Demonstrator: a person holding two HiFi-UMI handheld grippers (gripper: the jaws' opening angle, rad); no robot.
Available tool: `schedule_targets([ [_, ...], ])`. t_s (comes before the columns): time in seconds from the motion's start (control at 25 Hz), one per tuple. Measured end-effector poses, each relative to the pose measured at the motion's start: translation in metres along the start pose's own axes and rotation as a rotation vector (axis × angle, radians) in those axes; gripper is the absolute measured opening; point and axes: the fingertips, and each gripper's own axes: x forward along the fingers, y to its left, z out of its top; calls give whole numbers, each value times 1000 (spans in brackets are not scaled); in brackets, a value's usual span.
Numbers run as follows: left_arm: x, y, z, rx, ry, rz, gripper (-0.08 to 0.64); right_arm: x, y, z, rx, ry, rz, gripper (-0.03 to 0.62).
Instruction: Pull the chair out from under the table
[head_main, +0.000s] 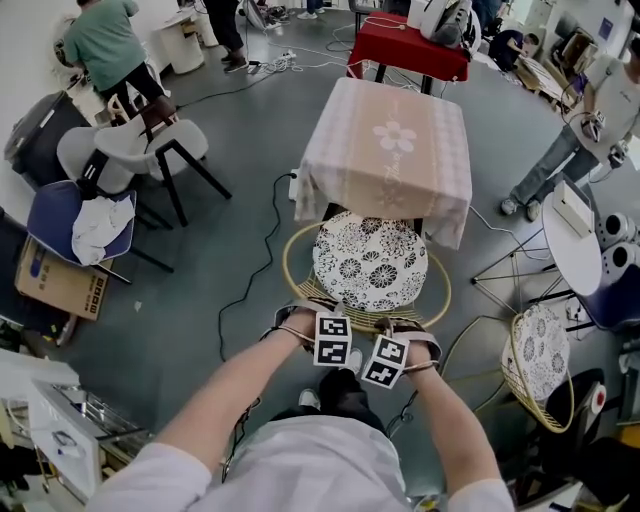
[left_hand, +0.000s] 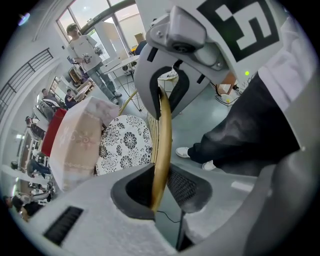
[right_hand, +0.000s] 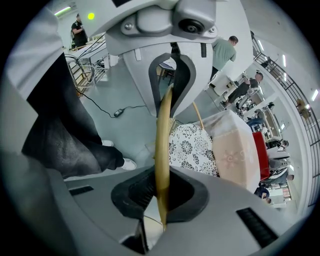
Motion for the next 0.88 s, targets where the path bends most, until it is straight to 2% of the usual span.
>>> schedule_targets([
  [0.88,-15,-78,-5,34,10,-33,71,-22,73,14,13,28,-5,31],
])
